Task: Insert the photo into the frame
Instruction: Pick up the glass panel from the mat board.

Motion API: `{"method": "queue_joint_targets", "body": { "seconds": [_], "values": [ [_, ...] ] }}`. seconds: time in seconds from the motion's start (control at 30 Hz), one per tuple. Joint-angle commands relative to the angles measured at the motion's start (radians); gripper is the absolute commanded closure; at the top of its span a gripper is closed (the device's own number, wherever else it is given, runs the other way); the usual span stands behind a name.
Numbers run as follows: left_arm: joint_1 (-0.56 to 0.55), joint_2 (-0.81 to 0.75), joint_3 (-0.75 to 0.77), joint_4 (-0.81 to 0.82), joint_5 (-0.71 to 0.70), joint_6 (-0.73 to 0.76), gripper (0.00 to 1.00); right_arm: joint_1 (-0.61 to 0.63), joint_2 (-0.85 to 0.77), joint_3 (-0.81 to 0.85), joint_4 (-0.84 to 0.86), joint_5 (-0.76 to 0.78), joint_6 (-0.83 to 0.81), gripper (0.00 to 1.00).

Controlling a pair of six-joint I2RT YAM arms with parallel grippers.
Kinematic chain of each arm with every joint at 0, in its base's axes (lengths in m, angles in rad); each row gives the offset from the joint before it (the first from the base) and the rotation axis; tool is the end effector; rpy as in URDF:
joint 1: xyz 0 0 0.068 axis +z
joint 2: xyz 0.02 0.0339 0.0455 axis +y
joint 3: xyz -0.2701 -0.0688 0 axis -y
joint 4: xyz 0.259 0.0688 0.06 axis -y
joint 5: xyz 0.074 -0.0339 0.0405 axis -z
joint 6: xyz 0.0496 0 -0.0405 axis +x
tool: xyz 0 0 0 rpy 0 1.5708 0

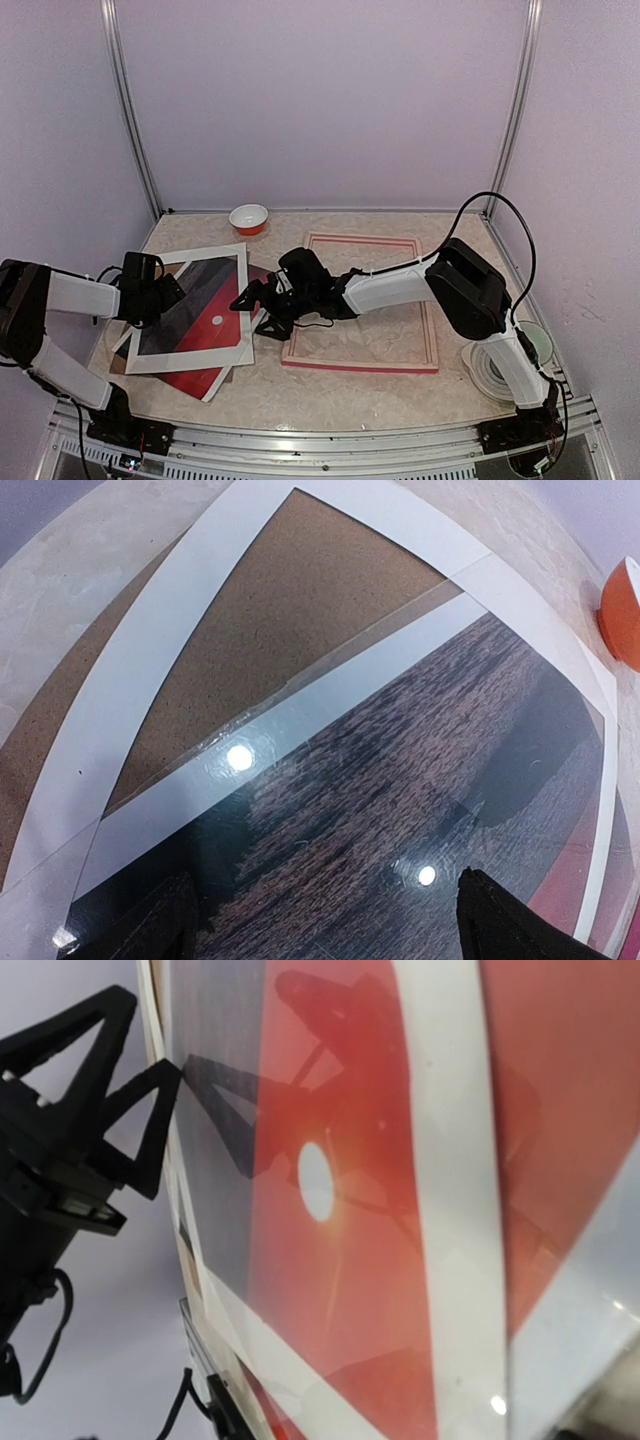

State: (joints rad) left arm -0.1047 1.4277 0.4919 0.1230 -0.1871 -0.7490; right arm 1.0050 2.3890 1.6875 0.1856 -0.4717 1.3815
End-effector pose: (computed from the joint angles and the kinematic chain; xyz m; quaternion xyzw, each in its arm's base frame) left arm 0.2673 -0.0188 0.1188 -0.3256 0.8664 -0.0735 0.3712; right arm 0.2793 0.4819 0.1185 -0.0417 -0.8473 -0.5294 0.0073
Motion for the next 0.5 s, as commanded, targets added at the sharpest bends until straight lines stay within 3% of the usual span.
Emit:
{"method": "queue_joint_targets", "body": {
  "seconds": [0.0,0.47],
  "values": [
    [-0.009,0.017,-0.019,-0.034,0.029,0.013,0.11,-0.003,-0.040,-0.003,0.049,-0.011,0.011,0.05],
    [-0.010,0.013,-0.024,-0.029,0.028,0.011,0.12,-0.003,-0.019,-0.024,0.156,-0.016,0.026,0.08]
  ]
}}
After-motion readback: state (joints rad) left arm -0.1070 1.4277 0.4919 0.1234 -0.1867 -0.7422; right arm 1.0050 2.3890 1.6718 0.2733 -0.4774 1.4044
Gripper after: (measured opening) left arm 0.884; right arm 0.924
